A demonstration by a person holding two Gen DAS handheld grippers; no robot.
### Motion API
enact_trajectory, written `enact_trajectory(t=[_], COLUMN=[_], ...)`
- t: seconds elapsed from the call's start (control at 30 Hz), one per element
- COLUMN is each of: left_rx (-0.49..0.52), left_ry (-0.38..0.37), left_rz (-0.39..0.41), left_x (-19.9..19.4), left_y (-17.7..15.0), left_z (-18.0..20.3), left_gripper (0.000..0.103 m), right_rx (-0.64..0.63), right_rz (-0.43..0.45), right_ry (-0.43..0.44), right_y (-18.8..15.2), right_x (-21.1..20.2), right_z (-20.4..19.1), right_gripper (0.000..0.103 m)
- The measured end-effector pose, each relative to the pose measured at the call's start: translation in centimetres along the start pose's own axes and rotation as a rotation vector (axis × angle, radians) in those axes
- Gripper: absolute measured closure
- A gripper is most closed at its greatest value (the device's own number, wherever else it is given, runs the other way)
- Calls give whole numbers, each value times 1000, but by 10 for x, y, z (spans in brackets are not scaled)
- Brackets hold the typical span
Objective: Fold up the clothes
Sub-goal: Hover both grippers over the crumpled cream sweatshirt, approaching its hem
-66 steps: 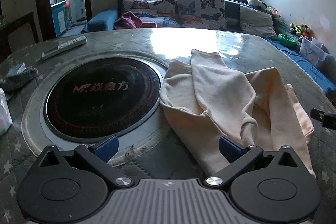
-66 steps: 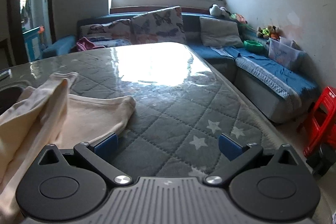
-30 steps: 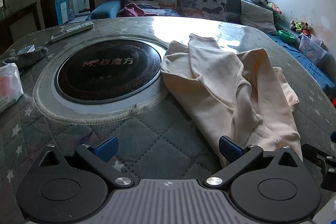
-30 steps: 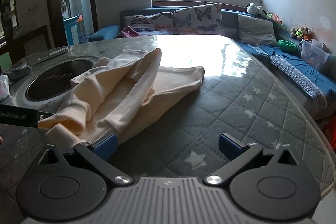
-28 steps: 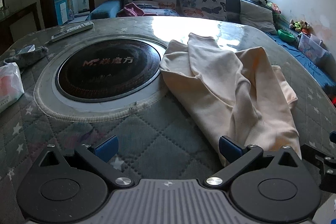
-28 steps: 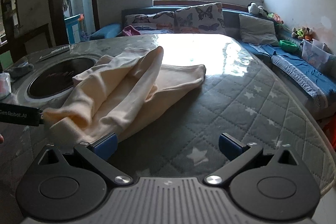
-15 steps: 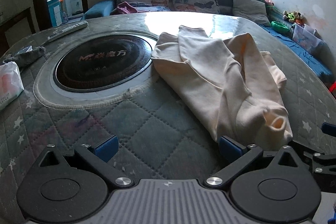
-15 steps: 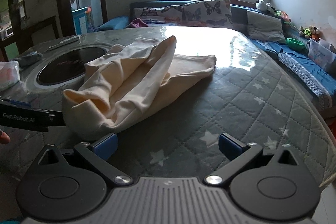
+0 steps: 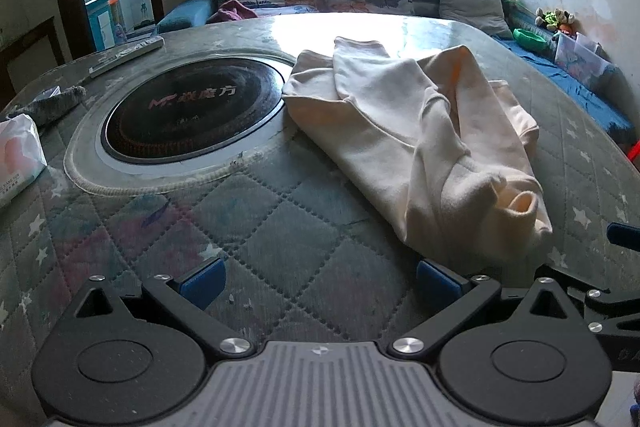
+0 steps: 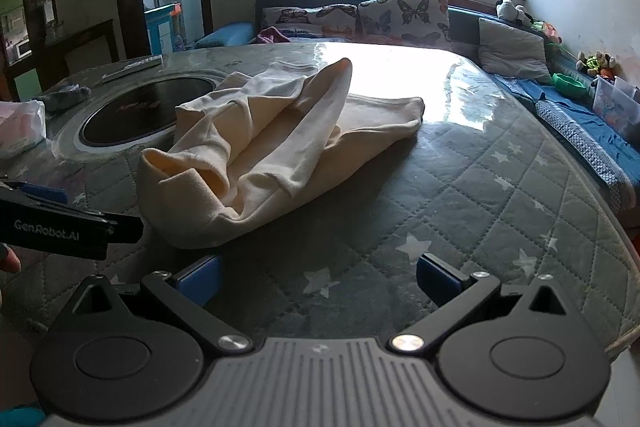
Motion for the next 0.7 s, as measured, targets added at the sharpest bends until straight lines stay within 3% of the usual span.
enact_trajectory(t=[0.7], left_rx=[31], left_ry=[-14], left_rz=[-10], left_x=[0], left_y=[-6], left_z=[11], left_gripper=[0], right_rx=[4], right_rz=[-20], right_ry=[21], right_y=[-3], right_x=[2], right_z=[-5], right_gripper=[0])
Point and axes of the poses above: each gripper's, at about its wrist camera, not at the fingertips, and x roughly the way its jaws point, z to its right, y to its top, the point moved 9 cm from there along x, roughly the way its jaws point, and after that the axes turned 13 degrees about -x, right-handed, at the moved point
